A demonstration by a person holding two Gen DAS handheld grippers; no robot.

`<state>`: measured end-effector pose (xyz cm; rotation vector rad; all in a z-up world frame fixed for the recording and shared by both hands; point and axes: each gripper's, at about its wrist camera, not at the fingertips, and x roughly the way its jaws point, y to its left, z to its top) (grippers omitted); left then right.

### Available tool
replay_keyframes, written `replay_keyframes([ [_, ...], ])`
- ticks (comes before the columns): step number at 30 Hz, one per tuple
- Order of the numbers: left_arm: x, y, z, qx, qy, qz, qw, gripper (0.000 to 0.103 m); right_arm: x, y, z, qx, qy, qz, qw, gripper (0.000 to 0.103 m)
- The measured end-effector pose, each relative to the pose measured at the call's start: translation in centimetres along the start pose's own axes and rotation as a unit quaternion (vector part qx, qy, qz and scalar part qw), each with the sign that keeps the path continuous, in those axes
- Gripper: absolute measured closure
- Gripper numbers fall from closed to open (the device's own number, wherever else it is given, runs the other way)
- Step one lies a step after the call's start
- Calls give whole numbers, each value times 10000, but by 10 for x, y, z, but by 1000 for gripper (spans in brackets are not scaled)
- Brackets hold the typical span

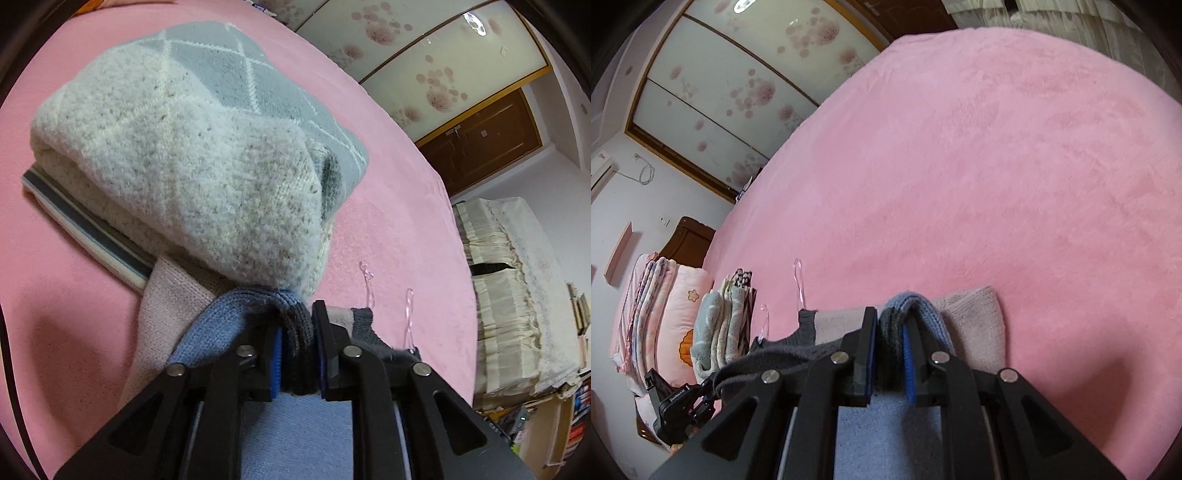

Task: Fold small clothes
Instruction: 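Lay the hem down near the collar and open both grippers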

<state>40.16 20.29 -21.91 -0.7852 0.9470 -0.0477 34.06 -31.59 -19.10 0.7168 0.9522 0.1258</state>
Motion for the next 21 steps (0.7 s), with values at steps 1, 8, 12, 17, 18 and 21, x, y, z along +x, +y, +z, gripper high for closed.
replay_keyframes([
  [1,-1,1,1,-73,55,-129,9999,81,0,1,0,7,67,67,10000,84],
  [8,-34,2,0,-293,-175,-452,9984,51,-32,18,1,-270,-83,461,9985,55],
  [12,-54,-6,0,24,-473,-314,9984,49,-51,27,-1,-697,-255,193,9971,55],
  [17,-48,-22,-14,1163,-461,758,9892,49,-51,23,-10,-1225,-107,-462,9913,55],
  [18,-43,-23,-17,1328,-430,884,9863,49,-49,20,-11,-1274,-61,-564,9902,55],
  [21,-31,-20,-24,1419,-320,1015,9842,49,-39,11,-18,-1441,131,-806,9862,55],
])
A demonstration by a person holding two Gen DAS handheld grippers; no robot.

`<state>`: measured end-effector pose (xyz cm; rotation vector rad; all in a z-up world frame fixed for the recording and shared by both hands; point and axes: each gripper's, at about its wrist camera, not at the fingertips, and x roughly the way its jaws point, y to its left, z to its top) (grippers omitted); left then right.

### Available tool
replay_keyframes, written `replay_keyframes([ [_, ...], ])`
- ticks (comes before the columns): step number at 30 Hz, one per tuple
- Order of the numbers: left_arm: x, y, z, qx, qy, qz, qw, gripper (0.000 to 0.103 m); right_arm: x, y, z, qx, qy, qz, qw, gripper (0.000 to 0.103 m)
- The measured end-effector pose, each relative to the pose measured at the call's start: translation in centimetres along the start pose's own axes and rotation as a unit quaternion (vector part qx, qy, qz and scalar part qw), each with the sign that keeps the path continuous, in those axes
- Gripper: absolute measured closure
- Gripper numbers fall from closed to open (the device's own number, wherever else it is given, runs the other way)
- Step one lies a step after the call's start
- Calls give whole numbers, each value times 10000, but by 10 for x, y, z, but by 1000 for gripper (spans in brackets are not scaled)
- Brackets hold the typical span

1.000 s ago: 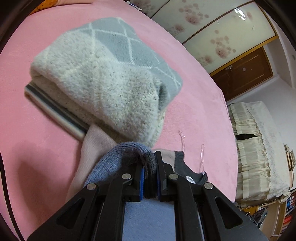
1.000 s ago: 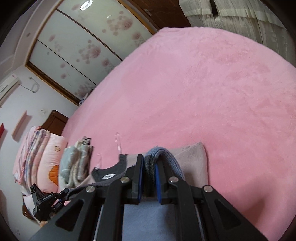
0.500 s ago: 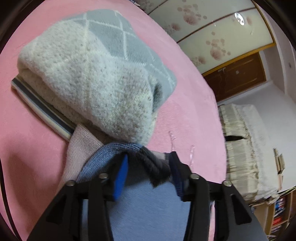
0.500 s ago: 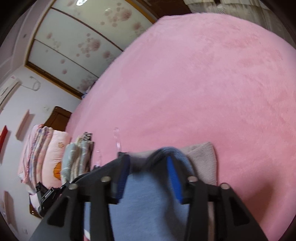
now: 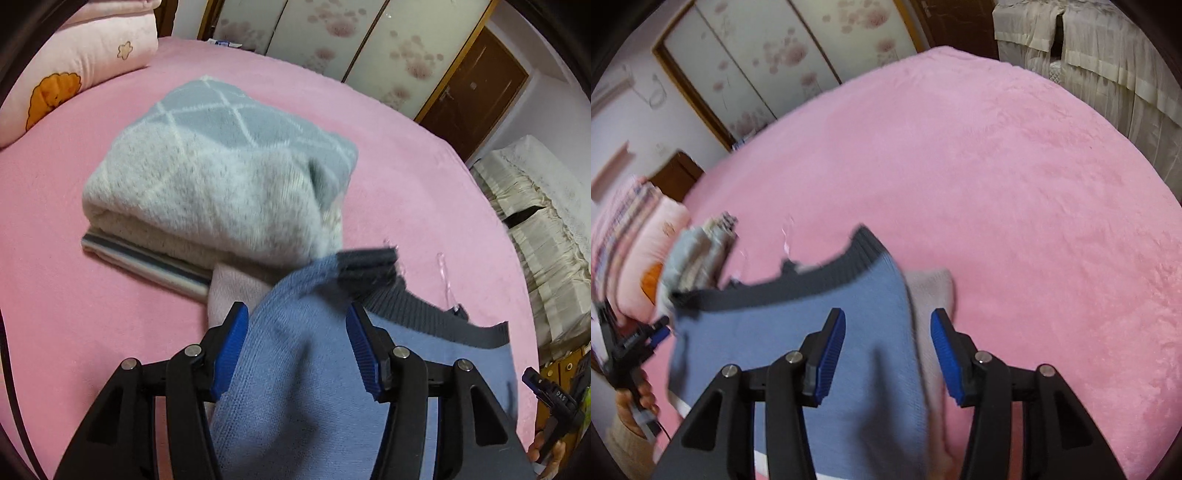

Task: Fold small clothes
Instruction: 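Lay the hem down near the collar and open both grippers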

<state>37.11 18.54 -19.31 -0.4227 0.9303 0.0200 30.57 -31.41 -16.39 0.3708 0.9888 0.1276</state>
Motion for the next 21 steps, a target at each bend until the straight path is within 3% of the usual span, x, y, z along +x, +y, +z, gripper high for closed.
replay_keyframes([
  [5,17,4,-7,-84,154,132,9998,49,18,-1,-9,-74,184,-111,9997,56],
  [7,24,4,-9,-45,156,187,9997,49,22,-1,-12,-71,194,-161,9997,68],
  [9,28,0,-11,30,161,261,9995,50,25,0,-14,-124,273,-180,9994,93],
  [10,30,-1,-12,63,193,318,9993,54,27,0,-16,-158,309,-208,9992,93],
  [12,35,-1,-12,150,318,511,9981,86,24,0,-19,-183,225,-247,9993,94],
  [16,33,-1,-13,181,533,455,9974,89,9,-4,-21,105,140,-206,9996,94],
  [21,30,-8,-6,246,698,523,9959,90,-6,5,-25,-21,57,-362,9993,94],
])
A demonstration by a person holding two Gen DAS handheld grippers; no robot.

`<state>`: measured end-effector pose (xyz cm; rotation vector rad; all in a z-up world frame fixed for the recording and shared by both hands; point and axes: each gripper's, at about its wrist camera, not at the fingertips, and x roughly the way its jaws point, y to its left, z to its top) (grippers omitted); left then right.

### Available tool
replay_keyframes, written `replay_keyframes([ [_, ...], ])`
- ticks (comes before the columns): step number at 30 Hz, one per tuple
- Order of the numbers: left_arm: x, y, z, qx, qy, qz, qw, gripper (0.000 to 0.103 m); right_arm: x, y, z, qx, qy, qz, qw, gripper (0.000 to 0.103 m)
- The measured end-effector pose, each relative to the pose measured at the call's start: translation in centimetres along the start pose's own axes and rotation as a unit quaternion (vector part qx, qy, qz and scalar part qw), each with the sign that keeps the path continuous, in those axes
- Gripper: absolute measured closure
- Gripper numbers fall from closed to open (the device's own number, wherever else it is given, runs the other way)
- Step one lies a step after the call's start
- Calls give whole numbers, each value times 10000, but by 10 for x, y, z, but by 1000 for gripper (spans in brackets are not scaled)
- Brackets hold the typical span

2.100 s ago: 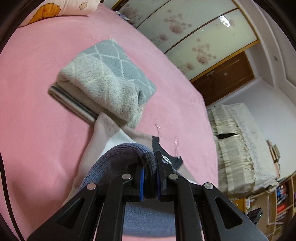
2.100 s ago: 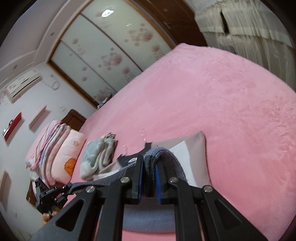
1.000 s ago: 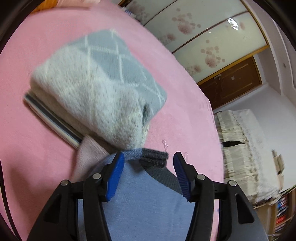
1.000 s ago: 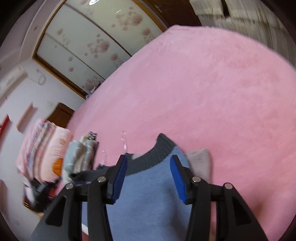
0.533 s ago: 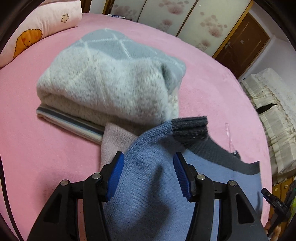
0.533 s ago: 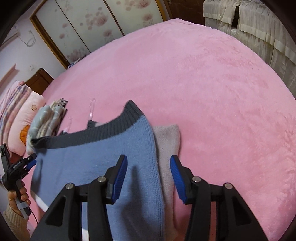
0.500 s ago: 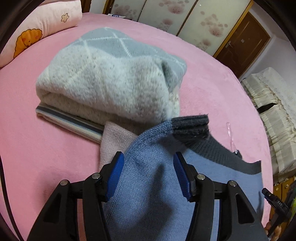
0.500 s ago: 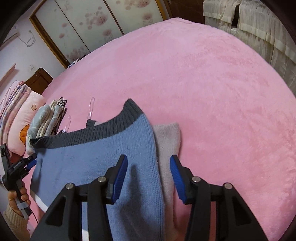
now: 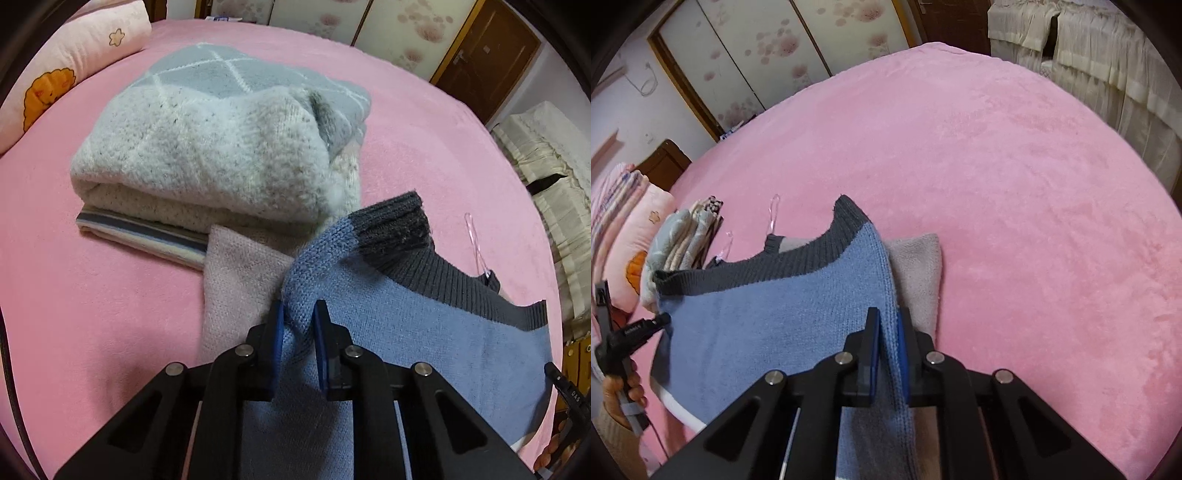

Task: Fold small clothes
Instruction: 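Lay the hem down near the collar and open both grippers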

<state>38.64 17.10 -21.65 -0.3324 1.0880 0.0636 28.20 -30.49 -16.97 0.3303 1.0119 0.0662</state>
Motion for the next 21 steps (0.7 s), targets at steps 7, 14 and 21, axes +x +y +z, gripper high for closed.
replay_keyframes([
  [7,7,-12,2,86,360,166,9992,90,2,5,-7,-119,46,-381,9992,94],
  [14,-7,0,-7,185,241,66,9995,90,-3,-1,-16,-30,27,-380,9993,94],
  [21,-12,-12,-13,475,-230,211,9984,58,2,5,-14,-275,87,-495,9984,86],
])
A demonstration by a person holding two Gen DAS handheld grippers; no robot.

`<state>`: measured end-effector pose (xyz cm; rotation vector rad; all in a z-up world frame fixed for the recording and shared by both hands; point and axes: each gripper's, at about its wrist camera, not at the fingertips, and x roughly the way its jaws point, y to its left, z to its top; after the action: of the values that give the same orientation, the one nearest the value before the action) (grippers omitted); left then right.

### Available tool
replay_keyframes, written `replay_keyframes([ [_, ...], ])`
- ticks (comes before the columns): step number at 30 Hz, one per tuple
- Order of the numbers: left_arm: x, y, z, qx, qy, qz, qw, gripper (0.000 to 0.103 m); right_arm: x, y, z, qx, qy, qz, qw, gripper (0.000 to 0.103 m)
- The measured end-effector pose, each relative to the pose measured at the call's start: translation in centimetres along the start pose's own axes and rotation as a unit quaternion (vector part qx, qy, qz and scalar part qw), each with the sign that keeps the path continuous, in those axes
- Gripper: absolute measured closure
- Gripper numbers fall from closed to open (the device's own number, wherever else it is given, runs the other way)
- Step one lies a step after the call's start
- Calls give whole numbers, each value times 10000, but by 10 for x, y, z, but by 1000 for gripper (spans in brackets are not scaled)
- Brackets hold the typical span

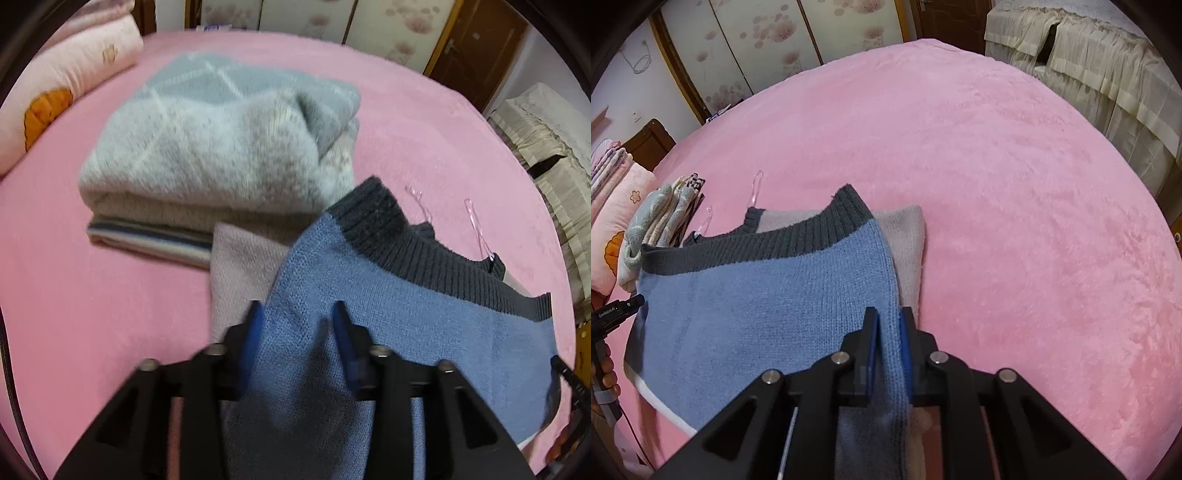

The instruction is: Fold small clothes

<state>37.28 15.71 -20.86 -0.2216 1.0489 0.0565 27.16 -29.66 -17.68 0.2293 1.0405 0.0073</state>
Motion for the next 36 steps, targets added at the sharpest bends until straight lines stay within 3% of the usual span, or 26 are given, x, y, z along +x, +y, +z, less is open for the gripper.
replay_keyframes([
  [3,-19,-11,-1,359,-441,-4,9984,57,-10,6,3,-134,-203,-98,9997,75],
  [7,-40,-43,-2,1096,-887,-100,9900,57,-27,18,13,-289,-592,-108,9978,75],
  [10,-38,-71,1,1655,-986,-260,9809,57,-30,31,24,-487,-807,26,9955,75],
  [12,-26,-90,6,1902,-927,-316,9768,59,-20,43,33,-635,-717,134,9953,75],
  [14,-14,-102,12,2031,-881,-352,9745,67,-3,54,42,-752,-622,148,9951,77],
  [17,11,-112,25,2040,-745,-324,9756,69,23,62,51,-773,-387,230,9960,85],
  [19,31,-110,34,1948,-592,-111,9790,72,46,63,57,-749,-198,162,9969,86],
  [20,39,-105,38,1844,-513,-16,9815,79,53,63,59,-737,-152,85,9971,86],
  [21,50,-98,43,1680,-375,62,9851,90,65,59,60,-691,-77,-27,9976,94],
  [23,64,-83,48,1370,-163,30,9904,96,77,47,60,-575,-26,-122,9983,103],
  [25,70,-73,50,1183,-126,-92,9929,99,81,36,60,-469,-71,-142,9988,103],
  [36,65,-64,46,1351,-197,-118,9906,101,79,35,61,-436,-122,-124,9989,103],
])
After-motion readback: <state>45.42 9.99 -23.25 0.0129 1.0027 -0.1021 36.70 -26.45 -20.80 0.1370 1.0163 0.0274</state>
